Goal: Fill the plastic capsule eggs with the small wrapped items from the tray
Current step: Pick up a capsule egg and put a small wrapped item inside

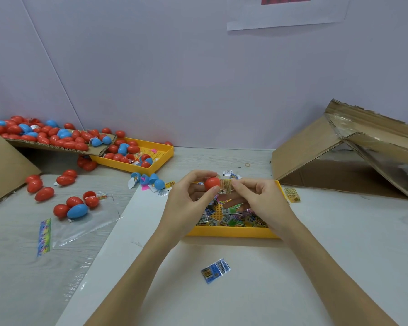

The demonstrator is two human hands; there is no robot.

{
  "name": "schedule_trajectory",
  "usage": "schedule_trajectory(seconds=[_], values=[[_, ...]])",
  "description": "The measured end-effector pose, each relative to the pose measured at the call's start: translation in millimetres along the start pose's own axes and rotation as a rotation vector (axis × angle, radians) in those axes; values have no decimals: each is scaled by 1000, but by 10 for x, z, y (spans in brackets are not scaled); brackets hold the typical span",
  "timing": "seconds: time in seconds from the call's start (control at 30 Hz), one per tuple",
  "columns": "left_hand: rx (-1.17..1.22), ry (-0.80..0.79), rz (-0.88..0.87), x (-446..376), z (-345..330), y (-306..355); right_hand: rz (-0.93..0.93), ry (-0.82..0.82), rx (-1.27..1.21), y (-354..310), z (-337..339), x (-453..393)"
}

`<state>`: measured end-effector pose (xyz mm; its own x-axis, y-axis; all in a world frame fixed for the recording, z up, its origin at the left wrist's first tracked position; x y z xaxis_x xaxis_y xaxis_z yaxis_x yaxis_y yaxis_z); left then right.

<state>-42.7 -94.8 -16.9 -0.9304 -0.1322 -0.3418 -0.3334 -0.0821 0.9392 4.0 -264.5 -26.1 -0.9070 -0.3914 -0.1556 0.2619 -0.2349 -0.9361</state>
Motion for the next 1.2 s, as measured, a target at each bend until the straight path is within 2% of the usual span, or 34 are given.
schedule_trajectory(seconds=[0.1, 0.23, 0.4, 0.9, 1.2], values=[[20, 17, -15, -1, 7, 7, 24, -19, 41, -3, -10, 1], [31, 13, -62, 3, 12, 38, 12, -27, -65, -27, -2, -2], [60, -8, -76, 8, 13, 62, 80, 22, -19, -20, 35, 15], [-20, 4, -130, -6, 25, 80, 99, 125, -5, -17, 83, 4], [-27, -15, -144, 0, 8, 63, 67, 75, 47, 4, 56, 1]])
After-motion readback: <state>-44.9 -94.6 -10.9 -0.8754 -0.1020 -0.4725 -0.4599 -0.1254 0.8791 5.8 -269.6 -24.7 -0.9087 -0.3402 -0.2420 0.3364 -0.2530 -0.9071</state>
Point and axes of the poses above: each hand's wrist, its own x-axis away from the middle knuckle, its own z-axis out of the back of the hand, y = z × x, the point moved 4 cm from there along -x, towards the middle knuckle, and after that the axes turned 13 degrees about x, right-handed, at the moved point
